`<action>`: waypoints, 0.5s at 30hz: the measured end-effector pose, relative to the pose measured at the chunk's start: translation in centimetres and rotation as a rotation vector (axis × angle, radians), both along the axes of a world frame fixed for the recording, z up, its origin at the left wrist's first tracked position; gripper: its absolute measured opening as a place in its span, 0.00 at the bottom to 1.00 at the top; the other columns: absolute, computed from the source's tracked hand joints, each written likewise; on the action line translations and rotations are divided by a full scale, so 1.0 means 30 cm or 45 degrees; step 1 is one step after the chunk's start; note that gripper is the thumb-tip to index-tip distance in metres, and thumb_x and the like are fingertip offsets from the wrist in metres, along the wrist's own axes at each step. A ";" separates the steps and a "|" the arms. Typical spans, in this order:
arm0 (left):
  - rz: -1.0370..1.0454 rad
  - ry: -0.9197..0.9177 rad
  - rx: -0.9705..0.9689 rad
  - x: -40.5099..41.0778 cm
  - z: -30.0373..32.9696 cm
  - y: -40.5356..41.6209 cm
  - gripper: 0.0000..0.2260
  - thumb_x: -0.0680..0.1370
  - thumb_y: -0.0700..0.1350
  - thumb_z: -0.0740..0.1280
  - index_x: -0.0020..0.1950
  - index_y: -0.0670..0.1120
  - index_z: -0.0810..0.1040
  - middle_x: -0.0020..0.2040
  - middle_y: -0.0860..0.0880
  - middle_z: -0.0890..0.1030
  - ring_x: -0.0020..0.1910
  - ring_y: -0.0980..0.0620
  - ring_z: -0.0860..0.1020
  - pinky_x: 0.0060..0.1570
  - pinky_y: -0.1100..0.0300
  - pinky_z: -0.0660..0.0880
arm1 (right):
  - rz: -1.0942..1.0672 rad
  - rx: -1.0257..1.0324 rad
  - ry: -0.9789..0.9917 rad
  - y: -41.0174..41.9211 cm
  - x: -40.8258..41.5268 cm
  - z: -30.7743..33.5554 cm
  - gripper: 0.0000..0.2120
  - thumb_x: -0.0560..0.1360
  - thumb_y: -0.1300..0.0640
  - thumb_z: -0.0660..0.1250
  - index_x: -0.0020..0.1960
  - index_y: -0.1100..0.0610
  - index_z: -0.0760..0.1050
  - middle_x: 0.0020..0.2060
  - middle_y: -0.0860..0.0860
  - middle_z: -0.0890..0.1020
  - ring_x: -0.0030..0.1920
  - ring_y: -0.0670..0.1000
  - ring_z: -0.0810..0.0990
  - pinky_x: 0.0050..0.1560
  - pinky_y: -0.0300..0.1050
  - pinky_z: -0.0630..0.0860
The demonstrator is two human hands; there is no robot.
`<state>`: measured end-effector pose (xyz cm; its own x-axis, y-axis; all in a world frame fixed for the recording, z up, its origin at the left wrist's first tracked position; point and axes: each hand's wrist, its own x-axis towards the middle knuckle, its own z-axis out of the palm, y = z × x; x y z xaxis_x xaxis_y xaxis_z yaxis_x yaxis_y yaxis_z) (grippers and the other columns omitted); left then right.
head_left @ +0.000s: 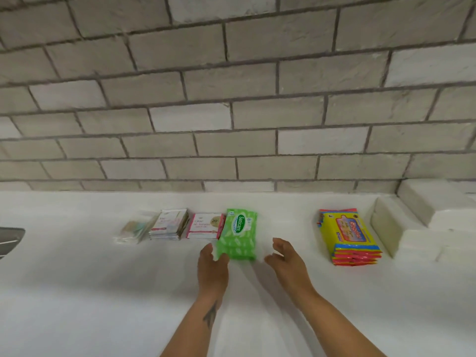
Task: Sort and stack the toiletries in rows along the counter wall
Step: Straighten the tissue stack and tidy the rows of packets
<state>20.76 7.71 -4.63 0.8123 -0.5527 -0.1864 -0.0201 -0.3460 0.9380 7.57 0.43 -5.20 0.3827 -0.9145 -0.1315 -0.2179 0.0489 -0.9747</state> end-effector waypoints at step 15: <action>-0.491 -0.106 0.009 0.116 -0.013 -0.075 0.09 0.69 0.44 0.63 0.45 0.55 0.77 0.43 0.54 0.81 0.43 0.54 0.78 0.37 0.61 0.70 | 0.037 0.070 0.057 -0.006 0.230 -0.019 0.19 0.68 0.65 0.66 0.55 0.48 0.74 0.47 0.46 0.82 0.49 0.47 0.80 0.50 0.43 0.77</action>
